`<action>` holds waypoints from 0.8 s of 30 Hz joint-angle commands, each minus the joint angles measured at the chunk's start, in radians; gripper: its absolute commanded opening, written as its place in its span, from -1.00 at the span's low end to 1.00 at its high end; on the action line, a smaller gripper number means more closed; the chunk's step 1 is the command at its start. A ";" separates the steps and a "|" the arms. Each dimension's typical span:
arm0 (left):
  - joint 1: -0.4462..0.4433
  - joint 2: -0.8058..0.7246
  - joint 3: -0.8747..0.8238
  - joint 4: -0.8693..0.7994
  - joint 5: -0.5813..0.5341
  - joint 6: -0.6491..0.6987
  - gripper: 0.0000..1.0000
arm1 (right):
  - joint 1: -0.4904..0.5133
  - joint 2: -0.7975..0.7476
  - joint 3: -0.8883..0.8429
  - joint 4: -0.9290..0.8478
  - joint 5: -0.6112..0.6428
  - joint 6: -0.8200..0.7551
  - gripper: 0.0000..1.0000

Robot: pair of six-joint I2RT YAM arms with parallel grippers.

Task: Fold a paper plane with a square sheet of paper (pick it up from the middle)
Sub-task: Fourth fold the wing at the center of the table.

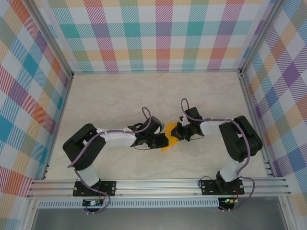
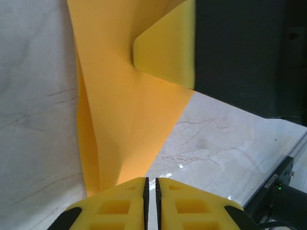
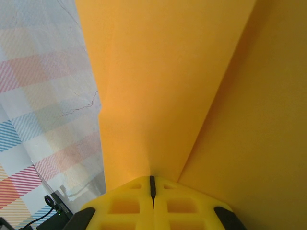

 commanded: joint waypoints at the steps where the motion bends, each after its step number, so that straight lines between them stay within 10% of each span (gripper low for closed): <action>1: -0.003 0.037 0.016 -0.012 0.001 -0.005 -0.72 | -0.001 0.070 -0.027 -0.099 0.134 0.009 -0.95; 24: -0.028 0.000 -0.138 -0.074 0.037 -0.039 -0.85 | -0.001 0.073 -0.029 -0.108 0.144 0.010 -0.95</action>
